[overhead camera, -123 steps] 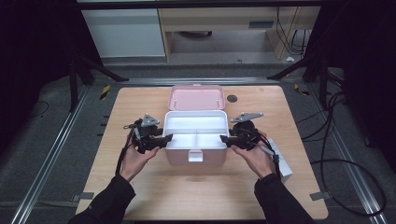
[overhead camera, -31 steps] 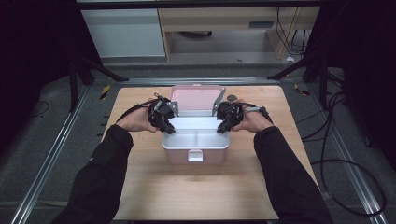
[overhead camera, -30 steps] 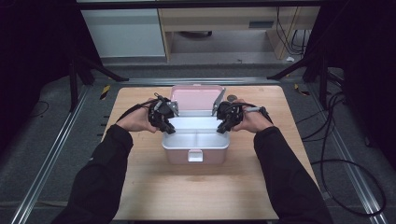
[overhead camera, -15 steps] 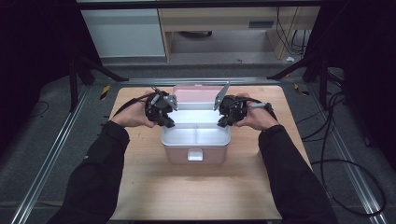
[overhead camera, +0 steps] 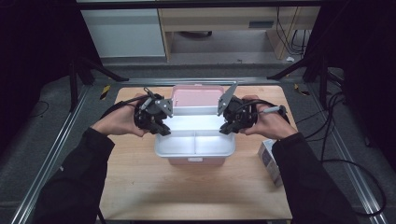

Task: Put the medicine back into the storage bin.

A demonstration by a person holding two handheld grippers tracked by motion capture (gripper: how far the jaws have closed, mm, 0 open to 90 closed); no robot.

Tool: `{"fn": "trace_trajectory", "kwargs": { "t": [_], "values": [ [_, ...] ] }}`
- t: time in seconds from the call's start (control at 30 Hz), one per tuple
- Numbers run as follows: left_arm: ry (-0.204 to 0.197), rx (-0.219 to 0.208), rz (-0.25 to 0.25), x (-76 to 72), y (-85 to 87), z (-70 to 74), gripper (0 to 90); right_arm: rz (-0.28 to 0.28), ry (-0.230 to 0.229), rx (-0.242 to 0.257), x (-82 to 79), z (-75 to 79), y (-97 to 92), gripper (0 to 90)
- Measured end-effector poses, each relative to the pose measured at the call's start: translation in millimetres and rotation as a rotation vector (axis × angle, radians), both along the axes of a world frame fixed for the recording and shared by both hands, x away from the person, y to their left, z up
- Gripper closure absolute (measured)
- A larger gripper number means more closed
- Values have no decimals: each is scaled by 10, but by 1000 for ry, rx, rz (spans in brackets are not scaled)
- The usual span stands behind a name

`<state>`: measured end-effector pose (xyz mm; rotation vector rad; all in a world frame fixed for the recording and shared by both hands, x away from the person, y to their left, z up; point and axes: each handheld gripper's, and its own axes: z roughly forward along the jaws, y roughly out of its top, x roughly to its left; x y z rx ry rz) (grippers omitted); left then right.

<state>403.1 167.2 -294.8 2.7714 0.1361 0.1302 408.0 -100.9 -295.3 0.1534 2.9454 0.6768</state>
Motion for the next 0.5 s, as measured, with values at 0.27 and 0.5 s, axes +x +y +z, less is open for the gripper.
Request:
{"fn": "trace_trajectory", "kwargs": {
  "t": [0.27,0.5],
  "values": [
    [21,17,-3,-416,23,-81,866,24,22,22,-437,-61,20,879],
    [52,28,-2,-625,47,-310,846,35,51,37,-742,-374,46,896]
  ]
}}
